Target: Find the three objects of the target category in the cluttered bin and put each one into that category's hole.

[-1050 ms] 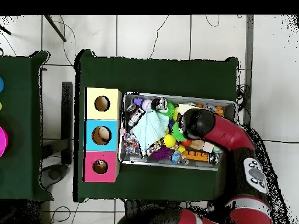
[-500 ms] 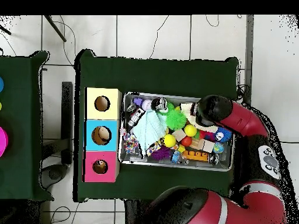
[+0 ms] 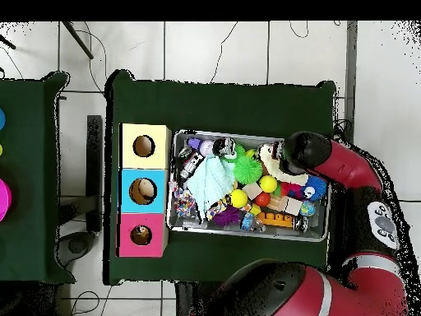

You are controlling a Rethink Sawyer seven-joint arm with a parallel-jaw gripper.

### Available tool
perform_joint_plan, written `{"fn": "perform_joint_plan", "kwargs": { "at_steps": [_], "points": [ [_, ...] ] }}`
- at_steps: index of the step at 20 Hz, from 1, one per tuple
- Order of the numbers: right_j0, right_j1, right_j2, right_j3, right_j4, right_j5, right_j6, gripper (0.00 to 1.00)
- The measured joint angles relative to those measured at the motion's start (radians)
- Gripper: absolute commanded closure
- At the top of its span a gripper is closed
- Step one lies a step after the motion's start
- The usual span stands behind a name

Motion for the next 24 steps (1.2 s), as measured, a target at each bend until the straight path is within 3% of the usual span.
{"fn": "perform_joint_plan", "kwargs": {
  "at_steps": [10, 18, 24],
  "points": [
    [-0.006, -0.002, 0.031, -0.006, -0.052, 0.0, 0.0, 1.0],
    [0.04, -0.129, 0.015, 0.09, -0.063, 0.014, 0.0, 1.0],
    [0.149, -0.271, -0.032, 0.131, -0.063, 0.124, 0.0, 1.0]
  ]
}}
